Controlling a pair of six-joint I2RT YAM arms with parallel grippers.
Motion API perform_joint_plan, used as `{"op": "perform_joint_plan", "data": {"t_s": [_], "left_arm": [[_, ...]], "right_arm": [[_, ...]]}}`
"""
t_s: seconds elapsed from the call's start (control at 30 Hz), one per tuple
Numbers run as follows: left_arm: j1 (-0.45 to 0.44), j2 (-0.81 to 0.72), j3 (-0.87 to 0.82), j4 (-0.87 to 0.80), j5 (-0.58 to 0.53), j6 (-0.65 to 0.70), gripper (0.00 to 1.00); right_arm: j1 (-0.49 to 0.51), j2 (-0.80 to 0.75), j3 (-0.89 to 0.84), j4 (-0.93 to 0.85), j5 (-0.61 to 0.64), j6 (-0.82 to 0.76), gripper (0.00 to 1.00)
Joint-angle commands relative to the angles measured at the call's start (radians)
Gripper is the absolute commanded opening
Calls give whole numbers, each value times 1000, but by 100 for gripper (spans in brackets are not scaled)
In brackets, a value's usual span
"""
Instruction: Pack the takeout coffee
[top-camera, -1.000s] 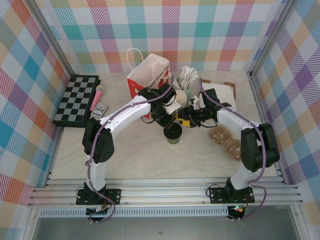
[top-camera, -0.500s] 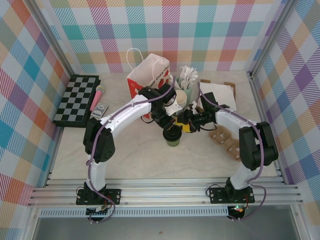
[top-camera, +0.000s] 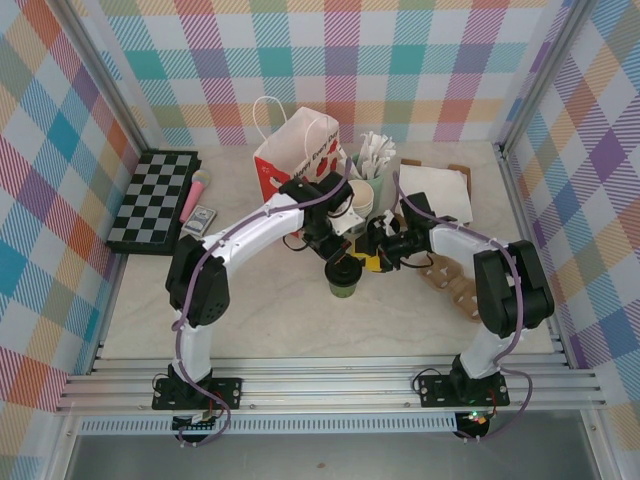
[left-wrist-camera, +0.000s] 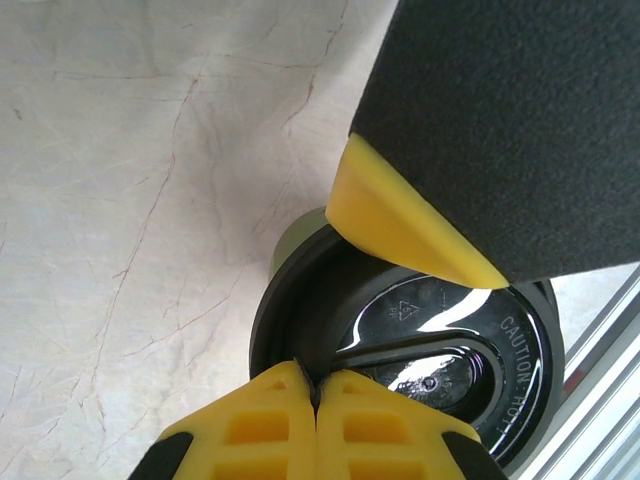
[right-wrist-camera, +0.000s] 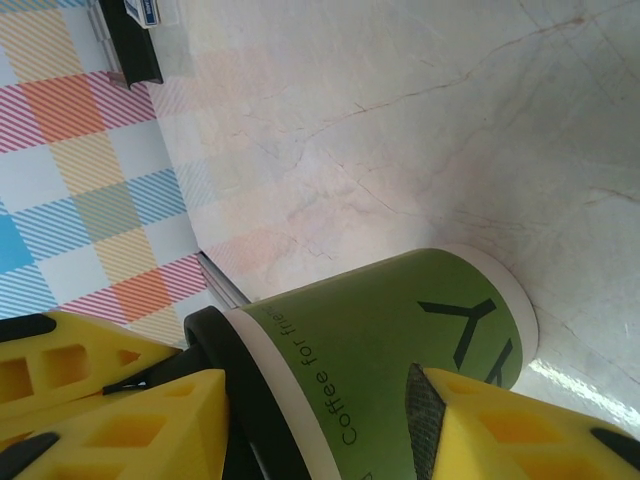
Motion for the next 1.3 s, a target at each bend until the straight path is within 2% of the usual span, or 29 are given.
{"op": "perform_joint_plan", "data": {"t_s": [0.0,0.17,0.27,0.33,0.43,0.47,0.57,0.63,0.73,0.83,0.97,1.07,1.27], "left_arm": [[-17,17,-71,64,-16,-47,0],[-15,-8,-92,78,-56,-89,0],[-10,-35,-36,44,-90,-145,0],[-9,-54,-9,26,-101,-218,0],[-15,-69,5,1,-141,-396,0],[-18,-72,3,-7,-162,-464,0],[-23,-75,1,-29,-241,-705,0],[-24,-86,-15,3,-256,-839,0],[-28,-106,-51,80,-269,-993,0],[-30,-83,-21,49,-309,-1110,0],[-32,-42,20,-26,-347,-1221,0],[-36,-40,2,-16,-362,-1280,0],[-38,-24,0,-27,-373,-1323,0]], "right_arm": [[13,52,-58,-41,73,-33,50],[13,13,-41,-19,71,-12,52],[13,-79,6,-16,129,20,66],[14,-148,19,-18,213,47,77],[13,-224,-42,60,266,126,91],[13,-241,-70,92,268,160,100],[21,-292,-175,222,286,281,100],[37,-334,-250,315,329,342,100],[62,-371,-323,423,353,363,100],[78,-373,-355,465,344,352,100],[95,-378,-427,578,346,389,100],[111,-375,-454,634,349,385,100],[132,-348,-453,706,345,362,100]]}}
